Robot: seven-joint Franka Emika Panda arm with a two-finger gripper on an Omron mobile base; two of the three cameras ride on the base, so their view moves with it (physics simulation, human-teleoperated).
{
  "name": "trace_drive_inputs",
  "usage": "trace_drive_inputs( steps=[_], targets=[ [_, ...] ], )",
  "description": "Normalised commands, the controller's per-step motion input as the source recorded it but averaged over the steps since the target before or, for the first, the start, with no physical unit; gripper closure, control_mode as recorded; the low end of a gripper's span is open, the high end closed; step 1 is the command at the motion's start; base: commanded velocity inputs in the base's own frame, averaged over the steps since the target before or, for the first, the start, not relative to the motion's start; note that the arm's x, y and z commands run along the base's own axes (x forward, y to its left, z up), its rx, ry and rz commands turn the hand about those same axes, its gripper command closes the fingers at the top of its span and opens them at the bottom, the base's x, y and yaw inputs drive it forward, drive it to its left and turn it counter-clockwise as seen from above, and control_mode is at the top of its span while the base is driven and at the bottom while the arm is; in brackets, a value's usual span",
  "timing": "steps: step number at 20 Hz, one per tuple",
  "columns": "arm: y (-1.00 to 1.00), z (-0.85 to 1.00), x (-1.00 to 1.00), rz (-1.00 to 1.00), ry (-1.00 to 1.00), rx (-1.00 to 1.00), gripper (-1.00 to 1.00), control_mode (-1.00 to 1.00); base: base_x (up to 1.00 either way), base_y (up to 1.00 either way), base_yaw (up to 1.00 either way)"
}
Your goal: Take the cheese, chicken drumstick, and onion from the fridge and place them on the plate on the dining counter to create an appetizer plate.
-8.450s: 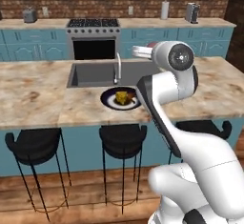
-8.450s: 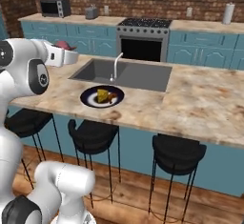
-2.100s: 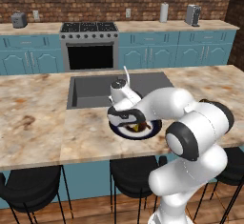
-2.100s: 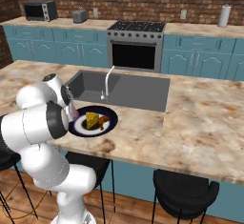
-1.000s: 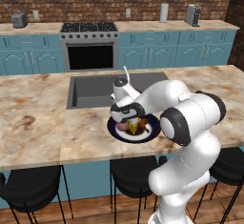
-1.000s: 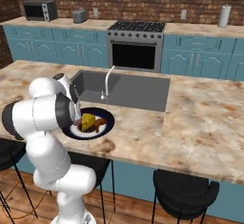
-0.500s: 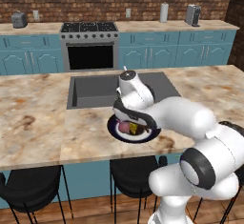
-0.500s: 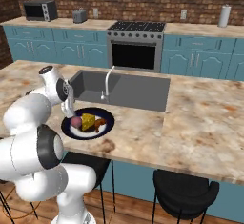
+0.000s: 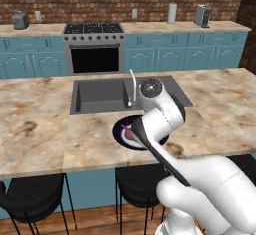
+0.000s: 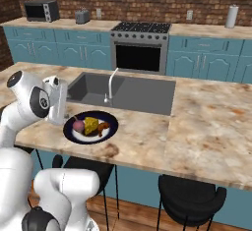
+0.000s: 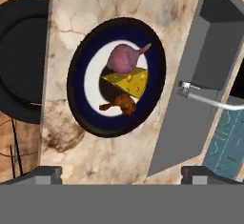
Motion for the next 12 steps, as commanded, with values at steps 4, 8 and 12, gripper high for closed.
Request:
trace_drive_inputs(
  steps=[4, 8, 12],
  targets=[
    [-0.07, 0.98, -0.93, -0.04, -0.27, 0.0, -1.0, -1.0, 0.0, 0.0, 0.0],
    [-0.01, 0.91, -0.89, 0.0, -0.28, 0.0, -1.0, -1.0, 0.0, 0.0, 0.0],
    [0.17, 0.54, -0.6, 0.0, -0.25, -0.04, -1.0, -1.0, 0.0, 0.0, 0.0]
  ],
)
